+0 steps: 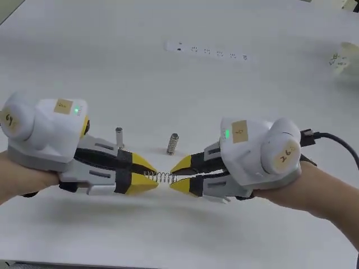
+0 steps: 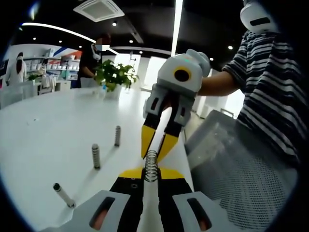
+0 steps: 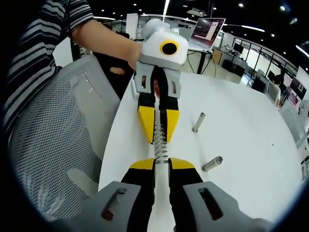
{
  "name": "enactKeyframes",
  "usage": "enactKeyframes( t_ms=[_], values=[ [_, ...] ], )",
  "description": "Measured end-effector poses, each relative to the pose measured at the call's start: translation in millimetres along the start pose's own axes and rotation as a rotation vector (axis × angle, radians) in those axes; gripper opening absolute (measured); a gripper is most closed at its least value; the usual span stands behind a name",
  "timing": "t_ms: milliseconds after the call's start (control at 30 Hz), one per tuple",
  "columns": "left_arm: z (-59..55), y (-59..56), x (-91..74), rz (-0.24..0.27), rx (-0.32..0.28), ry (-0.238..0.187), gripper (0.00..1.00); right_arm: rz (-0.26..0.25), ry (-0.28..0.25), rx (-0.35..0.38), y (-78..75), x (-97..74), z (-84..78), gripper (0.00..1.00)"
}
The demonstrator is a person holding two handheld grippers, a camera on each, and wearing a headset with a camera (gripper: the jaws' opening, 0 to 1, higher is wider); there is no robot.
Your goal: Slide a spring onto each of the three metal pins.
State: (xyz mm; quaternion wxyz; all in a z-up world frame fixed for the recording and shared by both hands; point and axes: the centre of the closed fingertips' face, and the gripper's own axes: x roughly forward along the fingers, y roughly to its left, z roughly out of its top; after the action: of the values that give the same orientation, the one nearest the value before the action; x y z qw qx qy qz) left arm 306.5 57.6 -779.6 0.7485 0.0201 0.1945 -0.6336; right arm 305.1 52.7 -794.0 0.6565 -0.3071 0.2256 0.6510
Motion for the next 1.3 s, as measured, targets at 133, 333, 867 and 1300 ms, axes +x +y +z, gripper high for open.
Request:
enactKeyframes(
  t_ms=[133, 333, 867, 1300],
  values=[
    [-3.1, 1.8, -0.3, 0.006, -0.001, 0.012, 0.02, -0.004, -0.007, -0.021, -2.2, -3.6, 6.0, 0.07],
    [-8.7, 1.6, 0.7, 0.010, 0.007, 0.036, 0.02, -0.003, -0.027, -0.049, -2.8, -7.7, 19.6, 0.07],
    [-8.4, 2.6, 0.4, 0.017, 0.027, 0.036, 0.02, 0.003, -0.043, -0.083, -3.5, -10.5, 33.4, 0.07],
    [-7.4, 2.9, 0.9, 0.021, 0.040, 0.035, 0.02, 0.005, -0.058, -0.083, -2.6, -11.1, 40.6, 0.08]
  ],
)
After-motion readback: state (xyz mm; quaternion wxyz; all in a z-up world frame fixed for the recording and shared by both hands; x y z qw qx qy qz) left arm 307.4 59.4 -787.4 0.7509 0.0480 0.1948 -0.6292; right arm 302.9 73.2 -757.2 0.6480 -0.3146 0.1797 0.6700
